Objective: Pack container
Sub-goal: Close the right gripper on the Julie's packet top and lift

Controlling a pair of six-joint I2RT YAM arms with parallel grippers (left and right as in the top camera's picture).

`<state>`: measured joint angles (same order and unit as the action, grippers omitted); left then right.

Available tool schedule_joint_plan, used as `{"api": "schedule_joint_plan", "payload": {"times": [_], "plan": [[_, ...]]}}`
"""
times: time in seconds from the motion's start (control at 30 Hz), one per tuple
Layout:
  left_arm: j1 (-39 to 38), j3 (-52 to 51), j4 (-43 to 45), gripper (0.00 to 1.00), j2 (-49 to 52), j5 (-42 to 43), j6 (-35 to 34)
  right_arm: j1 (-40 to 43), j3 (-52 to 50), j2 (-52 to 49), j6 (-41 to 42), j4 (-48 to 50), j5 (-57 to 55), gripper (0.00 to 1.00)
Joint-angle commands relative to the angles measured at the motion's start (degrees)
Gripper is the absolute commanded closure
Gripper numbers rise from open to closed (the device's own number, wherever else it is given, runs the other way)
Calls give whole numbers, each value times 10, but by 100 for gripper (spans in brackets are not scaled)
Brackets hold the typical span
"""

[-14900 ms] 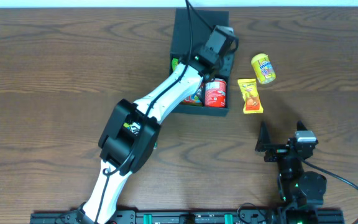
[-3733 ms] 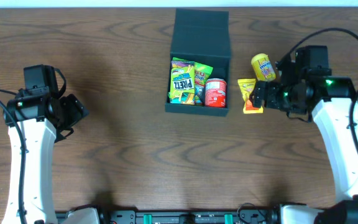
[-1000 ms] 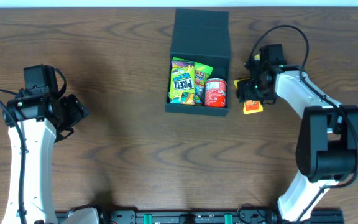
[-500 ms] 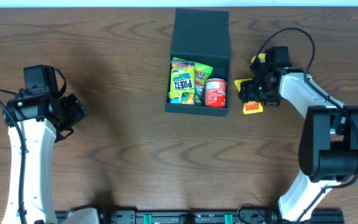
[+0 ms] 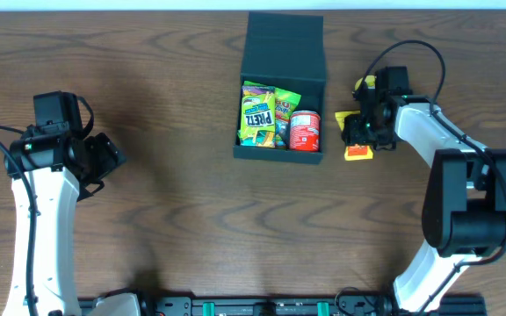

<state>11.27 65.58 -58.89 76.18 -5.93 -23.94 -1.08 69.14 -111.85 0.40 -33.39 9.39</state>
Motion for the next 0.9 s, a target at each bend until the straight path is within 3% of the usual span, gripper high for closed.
{"api": "schedule_joint_plan", "payload": {"times": [0.0,0.17,0.3,0.87], "plan": [[3,2,-2,5,6,4,4,-5,-13,-8,3,-5,14,57],[3,2,-2,5,6,4,4,-5,-13,-7,4,-9,14,61],[3,2,-2,5,6,4,4,-5,-9,-2,13,-13,14,74],[3,2,-2,5,6,4,4,-5,32,45,13,-63,15,77]]}}
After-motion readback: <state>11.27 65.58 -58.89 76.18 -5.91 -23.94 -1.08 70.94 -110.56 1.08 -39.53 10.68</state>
